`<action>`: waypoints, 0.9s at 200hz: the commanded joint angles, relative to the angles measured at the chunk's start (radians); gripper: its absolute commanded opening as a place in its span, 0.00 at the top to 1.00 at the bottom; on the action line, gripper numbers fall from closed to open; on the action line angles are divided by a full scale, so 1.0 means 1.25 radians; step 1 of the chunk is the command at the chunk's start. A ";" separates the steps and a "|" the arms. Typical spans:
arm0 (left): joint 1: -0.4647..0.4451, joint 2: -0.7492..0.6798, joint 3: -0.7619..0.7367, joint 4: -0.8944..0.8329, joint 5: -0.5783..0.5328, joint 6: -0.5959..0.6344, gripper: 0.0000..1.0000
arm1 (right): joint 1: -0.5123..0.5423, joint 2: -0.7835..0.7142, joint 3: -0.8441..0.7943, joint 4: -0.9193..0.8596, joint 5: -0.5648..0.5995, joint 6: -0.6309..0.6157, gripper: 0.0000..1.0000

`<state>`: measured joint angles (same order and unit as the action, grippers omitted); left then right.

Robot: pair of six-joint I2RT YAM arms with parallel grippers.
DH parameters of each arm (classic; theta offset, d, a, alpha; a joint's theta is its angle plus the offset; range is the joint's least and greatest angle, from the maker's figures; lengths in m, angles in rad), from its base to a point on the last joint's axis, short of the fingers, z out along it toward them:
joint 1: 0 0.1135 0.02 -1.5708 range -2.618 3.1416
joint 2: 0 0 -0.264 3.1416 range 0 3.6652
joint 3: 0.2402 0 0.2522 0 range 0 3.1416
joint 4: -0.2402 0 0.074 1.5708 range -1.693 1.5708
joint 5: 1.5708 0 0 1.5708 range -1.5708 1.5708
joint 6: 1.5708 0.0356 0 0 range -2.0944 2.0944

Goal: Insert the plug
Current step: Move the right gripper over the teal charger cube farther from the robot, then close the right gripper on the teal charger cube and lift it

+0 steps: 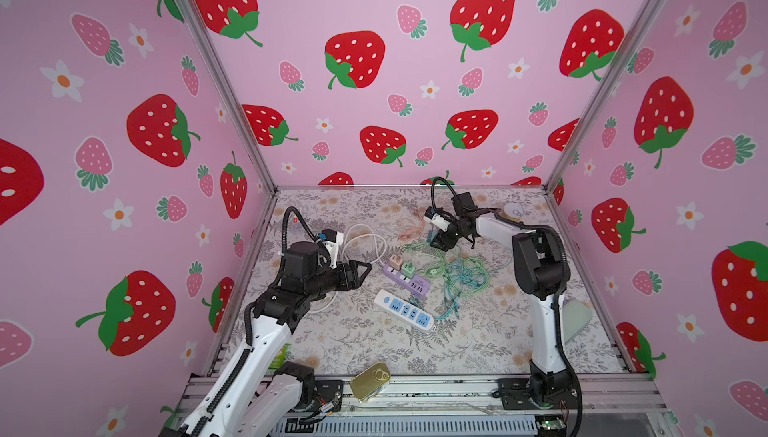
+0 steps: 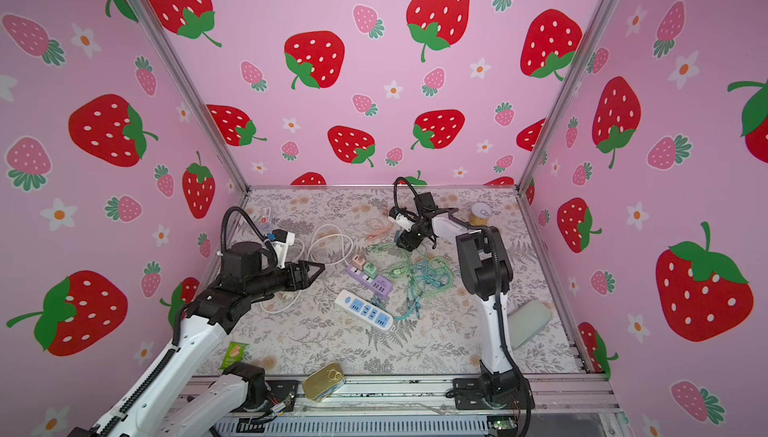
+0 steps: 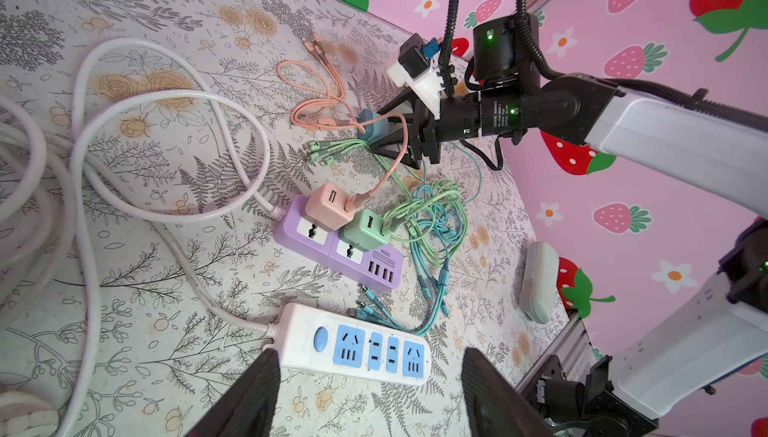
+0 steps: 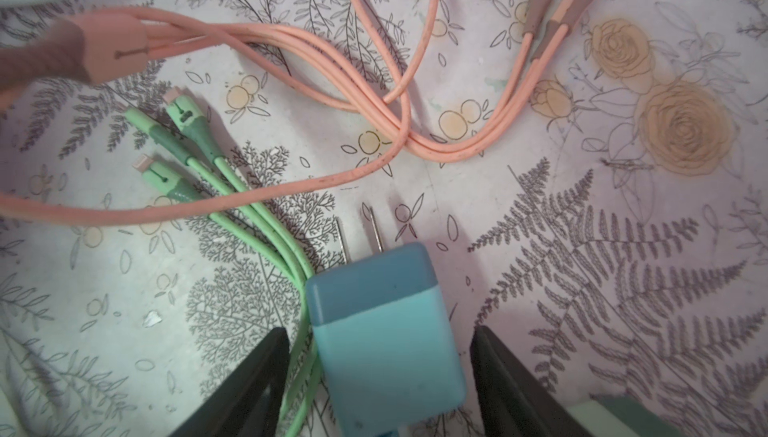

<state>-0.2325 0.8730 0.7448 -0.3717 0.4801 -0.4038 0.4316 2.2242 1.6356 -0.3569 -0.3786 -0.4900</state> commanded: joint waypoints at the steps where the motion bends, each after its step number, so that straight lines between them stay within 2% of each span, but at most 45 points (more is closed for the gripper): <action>1: 0.003 -0.005 0.018 -0.020 -0.004 0.013 0.28 | -0.006 0.003 0.006 0.009 -0.033 0.001 0.31; 119: 0.004 0.004 0.008 -0.004 -0.005 0.007 0.28 | -0.007 -0.006 -0.025 0.017 -0.025 0.022 0.48; 125: 0.003 0.004 0.008 -0.003 -0.006 0.006 0.28 | -0.007 -0.009 -0.027 0.017 -0.025 0.025 0.52; 180: 0.003 0.019 0.003 0.008 0.001 -0.001 0.28 | -0.008 -0.085 -0.095 0.096 -0.017 0.087 0.63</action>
<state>-0.2325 0.8852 0.7448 -0.3706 0.4789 -0.4046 0.4271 2.1902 1.5520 -0.2695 -0.3939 -0.4149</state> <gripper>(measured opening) 0.716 0.444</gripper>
